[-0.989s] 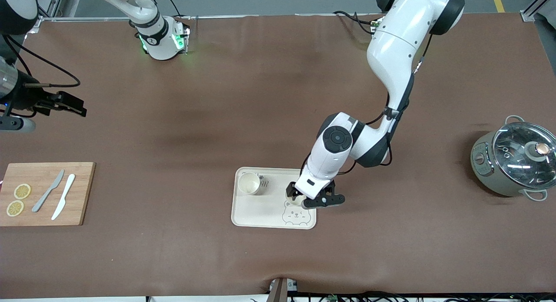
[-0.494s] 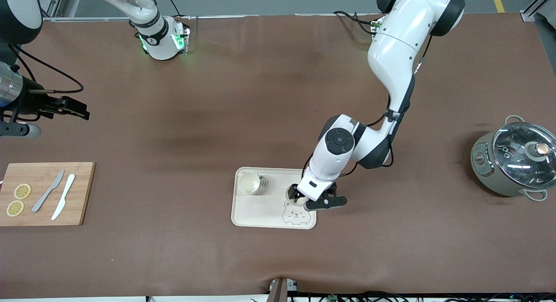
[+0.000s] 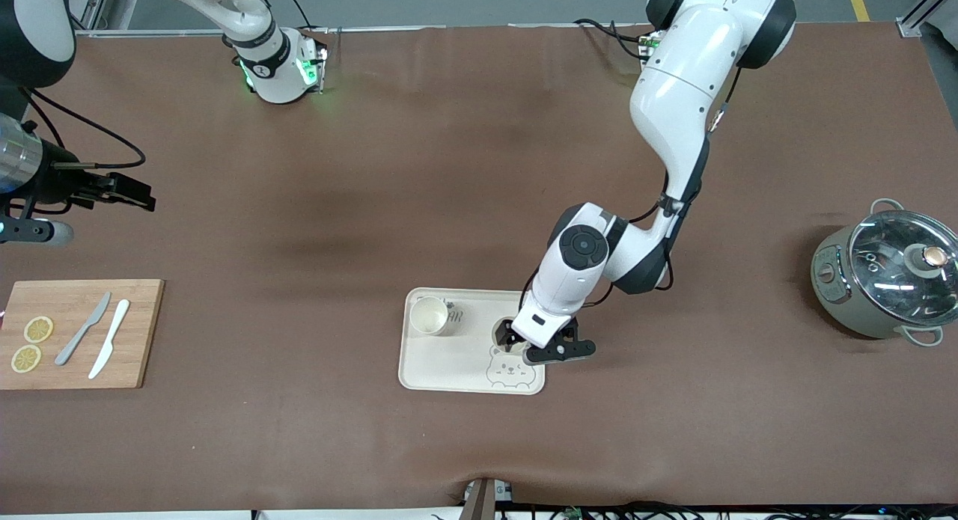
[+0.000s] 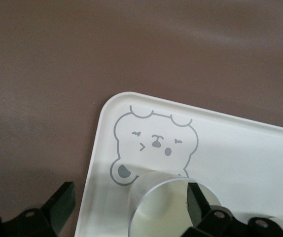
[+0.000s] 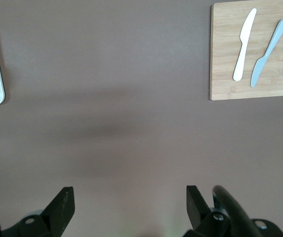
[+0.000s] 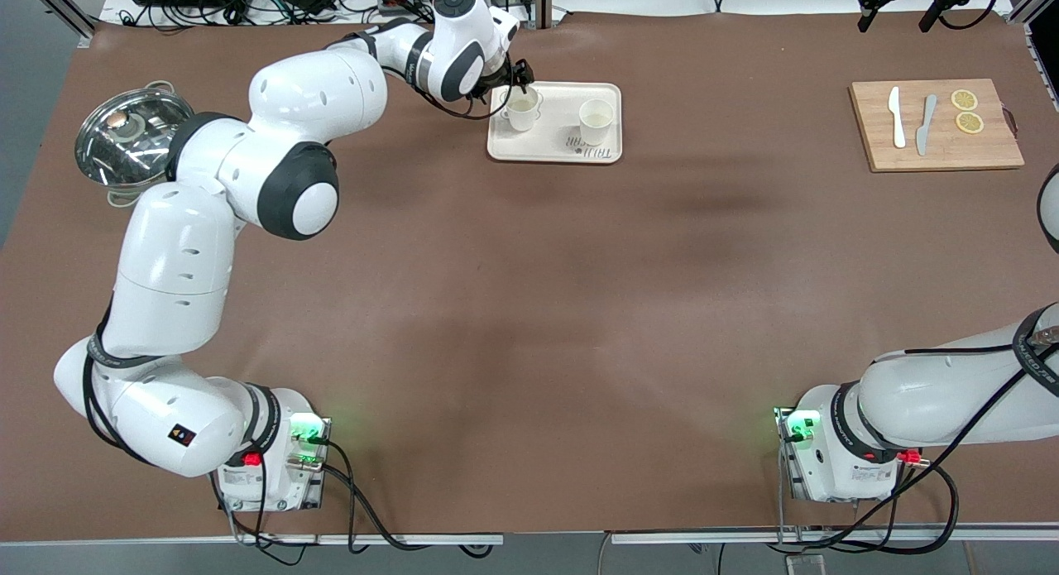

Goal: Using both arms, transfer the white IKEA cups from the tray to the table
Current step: 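Lower the left gripper around the cup rim and close it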

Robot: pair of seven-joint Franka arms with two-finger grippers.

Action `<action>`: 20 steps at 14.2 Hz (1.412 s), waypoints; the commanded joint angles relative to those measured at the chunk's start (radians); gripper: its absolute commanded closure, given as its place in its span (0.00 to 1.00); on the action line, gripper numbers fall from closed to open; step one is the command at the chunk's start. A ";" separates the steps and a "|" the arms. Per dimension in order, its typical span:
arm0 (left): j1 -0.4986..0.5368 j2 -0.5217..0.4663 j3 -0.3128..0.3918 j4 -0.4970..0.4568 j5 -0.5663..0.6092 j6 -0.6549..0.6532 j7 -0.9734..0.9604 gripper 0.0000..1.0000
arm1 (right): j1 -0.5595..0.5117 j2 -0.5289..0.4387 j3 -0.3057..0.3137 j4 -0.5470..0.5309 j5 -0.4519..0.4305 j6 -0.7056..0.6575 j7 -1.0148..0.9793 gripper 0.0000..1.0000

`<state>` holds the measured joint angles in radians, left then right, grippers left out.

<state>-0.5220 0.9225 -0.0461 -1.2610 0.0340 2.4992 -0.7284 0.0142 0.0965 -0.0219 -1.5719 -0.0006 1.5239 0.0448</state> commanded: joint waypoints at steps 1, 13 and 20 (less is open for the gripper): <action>-0.001 0.010 0.009 0.011 0.038 0.012 -0.011 0.00 | -0.022 0.035 0.016 0.020 -0.013 -0.010 0.001 0.00; -0.018 0.033 0.008 0.011 0.179 0.010 -0.045 0.00 | -0.023 0.057 0.016 0.015 -0.012 -0.014 0.052 0.00; -0.015 0.030 0.006 0.011 0.173 0.012 -0.046 0.00 | -0.020 0.057 0.016 0.009 0.002 -0.014 0.072 0.00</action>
<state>-0.5332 0.9501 -0.0436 -1.2602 0.1819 2.5030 -0.7431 0.0076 0.1474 -0.0209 -1.5713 -0.0003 1.5176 0.0995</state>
